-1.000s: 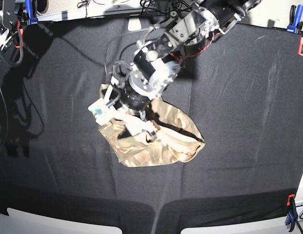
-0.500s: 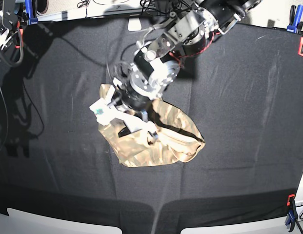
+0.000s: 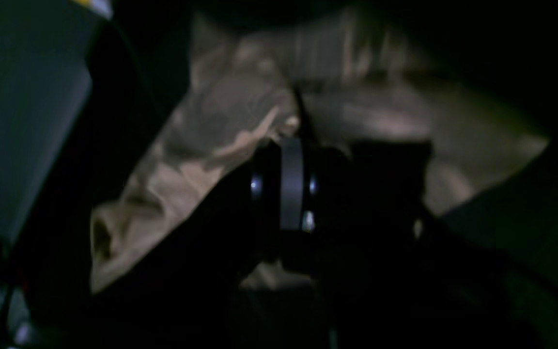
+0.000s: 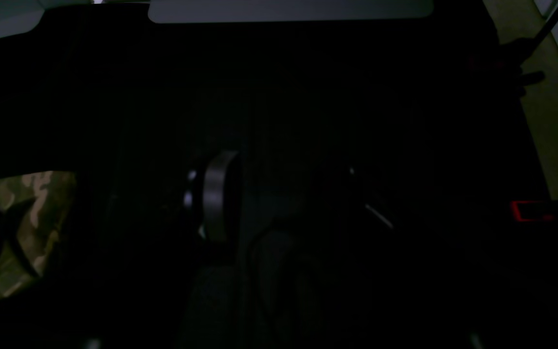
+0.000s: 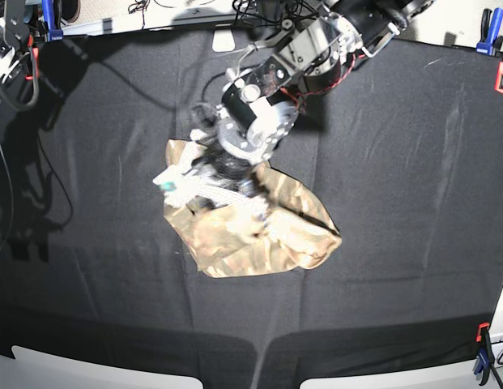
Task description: Layout the t-shirt on the table in an organized manner, then fold the t-shirt properly
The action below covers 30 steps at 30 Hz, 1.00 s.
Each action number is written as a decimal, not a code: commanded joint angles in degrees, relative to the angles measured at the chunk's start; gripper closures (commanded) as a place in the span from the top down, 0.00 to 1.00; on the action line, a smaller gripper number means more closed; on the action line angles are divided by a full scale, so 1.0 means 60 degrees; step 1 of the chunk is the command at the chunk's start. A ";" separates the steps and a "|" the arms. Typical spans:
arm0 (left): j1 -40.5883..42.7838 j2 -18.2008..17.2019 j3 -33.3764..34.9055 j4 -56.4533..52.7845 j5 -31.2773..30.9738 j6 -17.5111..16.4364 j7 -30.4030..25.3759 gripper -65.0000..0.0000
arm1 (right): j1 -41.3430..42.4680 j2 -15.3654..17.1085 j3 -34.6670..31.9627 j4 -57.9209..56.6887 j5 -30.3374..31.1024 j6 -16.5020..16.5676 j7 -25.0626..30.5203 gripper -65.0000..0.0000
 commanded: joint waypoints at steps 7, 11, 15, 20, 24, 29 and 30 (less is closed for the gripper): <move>-0.0124 0.0062 -0.0022 0.1909 -0.0331 0.0080 0.0721 0.00 | 0.0259 0.0138 0.0058 0.0146 0.0131 -0.0007 0.0229 0.42; 0.0266 -0.0466 -0.0022 0.2936 -0.1661 0.0069 0.0943 0.00 | 0.0259 -0.0062 0.0058 0.0146 0.0131 -0.0011 0.0229 0.42; 0.1049 -0.1308 -0.0025 0.3537 -0.1840 -0.0066 0.1053 0.00 | 0.0259 -0.0310 0.0058 0.0146 0.0131 -0.0011 0.0229 0.42; 0.1290 -0.2422 -0.0025 0.3657 -0.1202 -0.0135 0.1053 0.00 | 0.0259 -0.0586 0.0058 0.0146 0.0127 -0.0007 0.0233 0.42; 0.1286 -0.3155 -0.0025 0.3657 -0.1173 -0.0131 0.1067 0.00 | 0.0259 -0.0710 0.0047 0.0146 0.0131 -0.0007 0.0240 0.42; 0.1286 -0.3792 -0.0025 0.3657 -0.1989 -0.0127 0.1541 0.00 | 0.0259 -0.0718 0.0047 0.0146 0.0131 -0.0007 0.0295 0.42; 0.1282 -0.3850 -0.0025 0.3657 -0.2320 -0.0131 0.1636 0.00 | 0.0259 -0.0718 0.0047 0.0146 0.0131 -0.0007 0.0295 0.42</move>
